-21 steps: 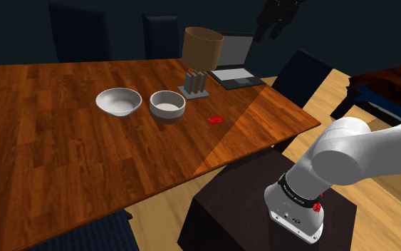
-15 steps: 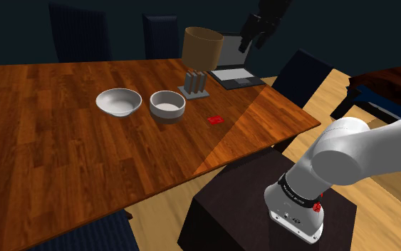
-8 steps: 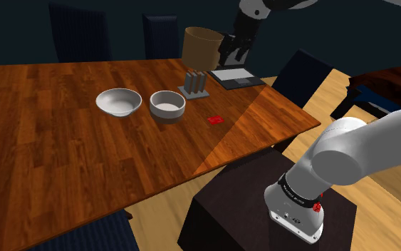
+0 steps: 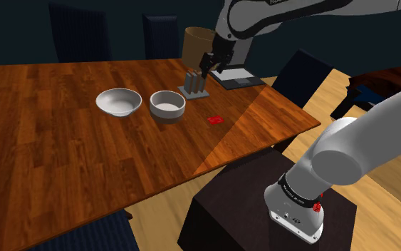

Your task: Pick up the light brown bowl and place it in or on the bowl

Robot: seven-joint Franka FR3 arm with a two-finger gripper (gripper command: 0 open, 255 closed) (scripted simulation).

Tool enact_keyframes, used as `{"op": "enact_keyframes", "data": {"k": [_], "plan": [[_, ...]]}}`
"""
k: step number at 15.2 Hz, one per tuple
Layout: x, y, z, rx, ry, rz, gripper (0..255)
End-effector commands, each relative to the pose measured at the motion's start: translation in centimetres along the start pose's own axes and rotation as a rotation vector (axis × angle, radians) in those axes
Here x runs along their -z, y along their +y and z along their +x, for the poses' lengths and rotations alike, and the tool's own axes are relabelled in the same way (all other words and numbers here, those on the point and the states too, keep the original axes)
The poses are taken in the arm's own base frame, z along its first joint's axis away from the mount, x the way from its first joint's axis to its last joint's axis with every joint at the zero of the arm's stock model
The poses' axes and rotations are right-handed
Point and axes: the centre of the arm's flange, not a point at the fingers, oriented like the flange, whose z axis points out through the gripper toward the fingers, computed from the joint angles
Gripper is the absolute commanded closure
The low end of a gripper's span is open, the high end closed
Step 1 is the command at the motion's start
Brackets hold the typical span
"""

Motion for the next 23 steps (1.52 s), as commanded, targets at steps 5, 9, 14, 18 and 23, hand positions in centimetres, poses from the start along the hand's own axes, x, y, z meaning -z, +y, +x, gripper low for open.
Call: {"op": "enact_keyframes", "data": {"k": [5, 9, 14, 18, 23], "plan": [[-7.3, -0.7, 4.2, 0.001, -0.005, 0.001, 0], [-12.0, -1.0, 6.8, 0.001, -0.01, 0.001, 0], [-17.8, -1.4, 10.0, 0.002, -0.016, 0.001, 0], [-20.6, -1.6, 10.9, 0.002, -0.017, 0.001, 0], [-23.2, -1.6, 10.9, 0.002, -0.017, 0.001, 0]]}}
